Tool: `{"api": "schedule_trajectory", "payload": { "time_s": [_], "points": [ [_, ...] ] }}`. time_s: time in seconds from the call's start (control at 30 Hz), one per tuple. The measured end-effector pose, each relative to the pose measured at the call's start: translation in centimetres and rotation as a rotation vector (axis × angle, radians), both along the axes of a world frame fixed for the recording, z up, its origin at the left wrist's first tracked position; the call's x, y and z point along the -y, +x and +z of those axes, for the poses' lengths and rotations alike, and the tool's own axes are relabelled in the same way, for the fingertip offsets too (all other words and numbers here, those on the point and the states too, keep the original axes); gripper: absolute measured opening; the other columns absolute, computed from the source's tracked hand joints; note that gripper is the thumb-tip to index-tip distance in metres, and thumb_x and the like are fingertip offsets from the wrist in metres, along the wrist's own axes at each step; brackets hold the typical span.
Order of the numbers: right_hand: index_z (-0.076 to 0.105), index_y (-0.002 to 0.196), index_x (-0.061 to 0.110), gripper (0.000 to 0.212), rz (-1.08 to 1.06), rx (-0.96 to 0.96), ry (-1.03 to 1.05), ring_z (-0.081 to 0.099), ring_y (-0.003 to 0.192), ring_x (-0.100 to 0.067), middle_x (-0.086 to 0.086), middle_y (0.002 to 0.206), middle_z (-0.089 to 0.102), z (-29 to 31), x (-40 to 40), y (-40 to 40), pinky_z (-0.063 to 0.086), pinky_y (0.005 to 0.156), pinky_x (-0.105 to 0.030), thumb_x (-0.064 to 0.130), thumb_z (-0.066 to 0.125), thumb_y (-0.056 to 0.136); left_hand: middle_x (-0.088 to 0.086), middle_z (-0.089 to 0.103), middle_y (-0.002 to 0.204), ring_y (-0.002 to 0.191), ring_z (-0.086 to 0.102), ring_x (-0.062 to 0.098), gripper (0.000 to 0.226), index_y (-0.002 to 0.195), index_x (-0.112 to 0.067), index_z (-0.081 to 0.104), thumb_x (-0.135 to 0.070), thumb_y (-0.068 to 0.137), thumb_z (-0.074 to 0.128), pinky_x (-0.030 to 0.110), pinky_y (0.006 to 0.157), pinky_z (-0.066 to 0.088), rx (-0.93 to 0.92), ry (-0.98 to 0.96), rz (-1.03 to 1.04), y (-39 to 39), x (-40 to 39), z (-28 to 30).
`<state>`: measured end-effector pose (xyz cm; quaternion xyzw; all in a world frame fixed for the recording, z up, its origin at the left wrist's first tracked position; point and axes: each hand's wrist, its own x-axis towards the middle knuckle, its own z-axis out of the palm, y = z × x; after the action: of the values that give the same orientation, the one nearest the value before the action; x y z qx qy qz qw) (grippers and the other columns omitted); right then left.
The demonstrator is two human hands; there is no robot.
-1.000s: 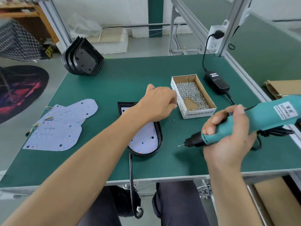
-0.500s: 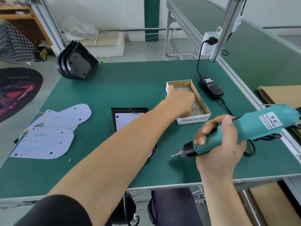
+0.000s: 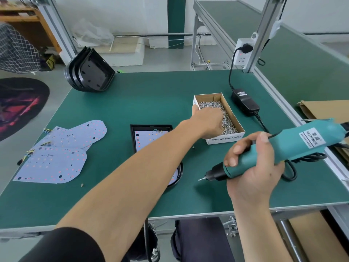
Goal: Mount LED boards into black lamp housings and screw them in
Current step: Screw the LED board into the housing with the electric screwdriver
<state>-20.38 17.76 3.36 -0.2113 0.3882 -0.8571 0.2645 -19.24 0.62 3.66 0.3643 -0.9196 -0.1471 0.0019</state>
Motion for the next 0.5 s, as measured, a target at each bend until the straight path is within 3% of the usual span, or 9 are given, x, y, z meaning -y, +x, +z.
{"api": "schedule_trajectory", "payload": {
  "time_s": [0.17, 0.3, 0.4, 0.5],
  "points": [
    [0.049, 0.086, 0.012, 0.024, 0.004, 0.006, 0.012, 0.043, 0.042, -0.021, -0.006, 0.063, 0.052, -0.1, 0.0, 0.2, 0.038, 0.049, -0.027, 0.032, 0.062, 0.094, -0.011, 0.066, 0.088, 0.091, 0.06, 0.02, 0.014, 0.079, -0.026, 0.058, -0.016, 0.089, 0.056, 0.042, 0.097, 0.031, -0.196, 0.067, 0.083, 0.6, 0.0, -0.3],
    [0.049, 0.087, 0.012, 0.025, 0.004, 0.009, 0.025, 0.044, 0.042, -0.021, -0.005, 0.063, 0.052, 0.0, 0.0, 0.3, 0.038, 0.05, -0.026, 0.032, 0.062, 0.093, -0.015, 0.065, 0.077, 0.084, 0.063, 0.014, 0.014, 0.082, -0.024, 0.069, -0.011, 0.083, 0.067, 0.035, 0.09, 0.046, -0.42, 0.228, 0.14, 1.7, -0.1, -0.4],
    [0.05, 0.086, 0.014, 0.023, 0.002, 0.008, 0.03, 0.043, 0.043, -0.021, -0.005, 0.064, 0.052, 0.3, -0.1, 0.5, 0.036, 0.05, -0.027, 0.033, 0.063, 0.093, -0.01, 0.068, 0.074, 0.073, 0.063, 0.009, 0.013, 0.087, -0.019, 0.075, -0.006, 0.083, 0.071, 0.025, 0.075, 0.05, -0.587, 0.343, 0.142, 3.4, -0.5, -0.2],
    [0.048, 0.088, 0.015, 0.024, -0.022, 0.031, -0.016, 0.042, 0.044, -0.021, -0.005, 0.064, 0.051, 0.9, 0.1, 0.3, 0.035, 0.05, -0.027, 0.033, 0.063, 0.093, -0.007, 0.074, 0.076, 0.074, 0.066, 0.006, 0.006, 0.088, -0.019, 0.078, -0.014, 0.09, 0.077, 0.026, 0.08, 0.056, -0.739, 0.399, 0.167, 5.7, -1.2, 0.4]
  ]
}}
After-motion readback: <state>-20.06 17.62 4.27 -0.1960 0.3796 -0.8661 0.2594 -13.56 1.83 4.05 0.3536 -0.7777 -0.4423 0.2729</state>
